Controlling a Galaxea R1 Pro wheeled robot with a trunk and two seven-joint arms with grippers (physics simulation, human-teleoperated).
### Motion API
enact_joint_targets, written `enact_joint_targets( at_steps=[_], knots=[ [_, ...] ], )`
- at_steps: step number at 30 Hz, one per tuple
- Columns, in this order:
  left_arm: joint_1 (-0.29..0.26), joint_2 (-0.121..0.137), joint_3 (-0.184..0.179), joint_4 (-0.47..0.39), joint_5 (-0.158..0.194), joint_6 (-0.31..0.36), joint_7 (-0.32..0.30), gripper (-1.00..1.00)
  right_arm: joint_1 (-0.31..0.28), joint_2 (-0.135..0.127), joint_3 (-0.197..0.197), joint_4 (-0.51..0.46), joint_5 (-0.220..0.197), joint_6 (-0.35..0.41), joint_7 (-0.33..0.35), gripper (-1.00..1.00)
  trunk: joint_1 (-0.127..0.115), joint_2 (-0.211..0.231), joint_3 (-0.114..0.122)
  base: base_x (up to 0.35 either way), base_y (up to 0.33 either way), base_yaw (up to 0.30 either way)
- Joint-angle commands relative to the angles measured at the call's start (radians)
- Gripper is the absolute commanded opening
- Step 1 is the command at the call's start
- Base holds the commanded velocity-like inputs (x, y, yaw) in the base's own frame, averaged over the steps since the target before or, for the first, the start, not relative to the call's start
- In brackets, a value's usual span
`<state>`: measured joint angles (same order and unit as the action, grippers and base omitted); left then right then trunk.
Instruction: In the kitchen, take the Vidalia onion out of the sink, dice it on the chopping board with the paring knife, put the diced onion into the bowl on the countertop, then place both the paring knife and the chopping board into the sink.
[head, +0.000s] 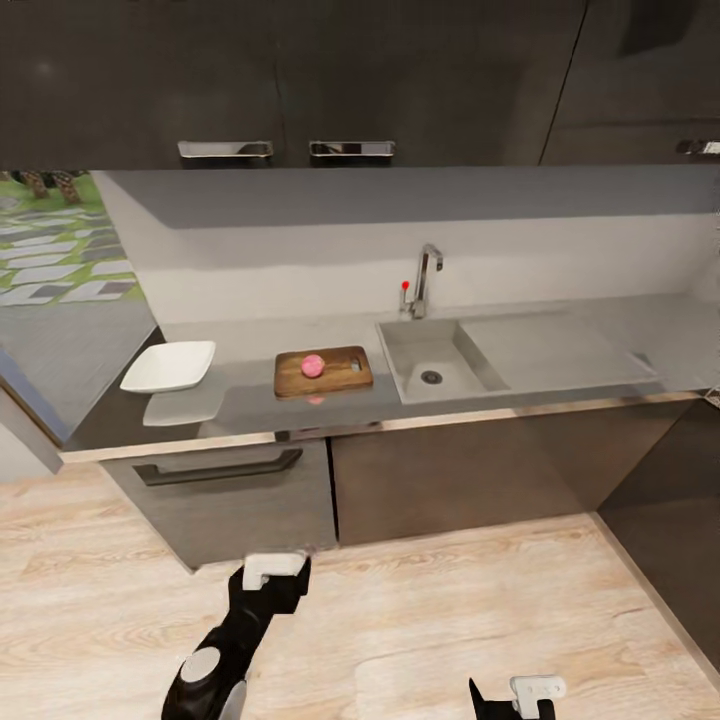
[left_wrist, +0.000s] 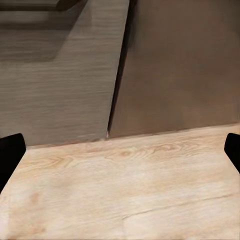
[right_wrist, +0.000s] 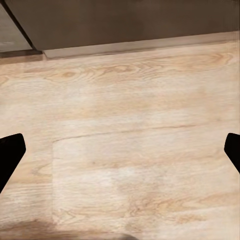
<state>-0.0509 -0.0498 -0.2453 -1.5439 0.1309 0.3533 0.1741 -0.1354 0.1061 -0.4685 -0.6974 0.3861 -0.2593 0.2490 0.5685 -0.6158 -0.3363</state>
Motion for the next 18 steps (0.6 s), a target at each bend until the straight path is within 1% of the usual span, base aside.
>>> enact_joint_targets(
  at_steps=[1, 3, 5, 6, 7, 8, 9, 10, 12, 15, 18],
  knots=[
    [0.049, 0.015, -0.002, 0.002, 0.010, -0.070, 0.004, 1.00, -0.001, 0.001, -0.009, -0.001, 0.008, -0.004, 0.009, 1.00, 0.000, -0.001, 0.000, 0.000, 0.000, -0.091],
    [0.119, 0.040, -0.002, 0.011, 0.010, -0.152, -0.005, 1.00, -0.001, 0.001, -0.010, -0.001, 0.008, -0.004, 0.009, 1.00, 0.000, -0.001, 0.003, 0.000, 0.000, -0.100],
    [0.186, 0.072, -0.002, 0.022, 0.009, -0.229, -0.012, 1.00, -0.001, 0.001, -0.010, -0.001, 0.008, -0.004, 0.009, 1.00, 0.000, -0.001, 0.006, 0.000, 0.000, -0.122],
    [0.201, 0.081, -0.002, 0.026, 0.009, -0.249, -0.013, 1.00, -0.001, 0.001, -0.010, -0.001, 0.008, -0.005, 0.009, 1.00, 0.000, -0.001, 0.008, 0.000, 0.000, -0.131],
    [0.237, 0.105, -0.002, 0.042, 0.009, -0.309, -0.015, 1.00, -0.001, 0.001, -0.010, -0.001, 0.008, -0.005, 0.009, 1.00, 0.000, -0.001, 0.009, 0.000, 0.000, -0.140],
    [0.253, 0.119, -0.002, 0.058, 0.009, -0.347, -0.016, 1.00, -0.001, 0.001, -0.010, -0.001, 0.008, -0.006, 0.009, 1.00, 0.000, -0.001, 0.011, 0.000, 0.000, -0.144],
    [0.265, 0.131, -0.002, 0.079, 0.009, -0.380, -0.016, 1.00, -0.001, 0.001, -0.010, -0.001, 0.008, -0.006, 0.009, 1.00, 0.000, -0.001, 0.012, 0.000, 0.000, -0.146],
    [0.270, 0.136, -0.002, 0.090, 0.009, -0.394, -0.016, 1.00, -0.001, 0.001, -0.010, -0.001, 0.008, -0.007, 0.009, 1.00, 0.000, -0.001, 0.014, 0.000, 0.000, -0.148],
    [0.281, 0.149, -0.001, 0.139, 0.009, -0.431, -0.015, 1.00, -0.001, 0.001, -0.010, -0.001, 0.008, -0.007, 0.009, 1.00, 0.000, -0.001, 0.017, 0.000, 0.000, -0.149],
    [0.286, 0.155, 0.002, 0.225, 0.009, -0.452, -0.014, 1.00, -0.001, -0.001, -0.011, -0.002, 0.008, -0.007, 0.009, 1.00, 0.000, -0.001, 0.021, 0.000, 0.000, -0.150],
    [0.287, 0.157, 0.008, 0.289, 0.009, -0.458, -0.012, 1.00, -0.001, -0.002, -0.011, -0.002, 0.008, -0.008, 0.009, 1.00, 0.000, -0.001, 0.026, 0.000, 0.000, -0.149]
  ],
)
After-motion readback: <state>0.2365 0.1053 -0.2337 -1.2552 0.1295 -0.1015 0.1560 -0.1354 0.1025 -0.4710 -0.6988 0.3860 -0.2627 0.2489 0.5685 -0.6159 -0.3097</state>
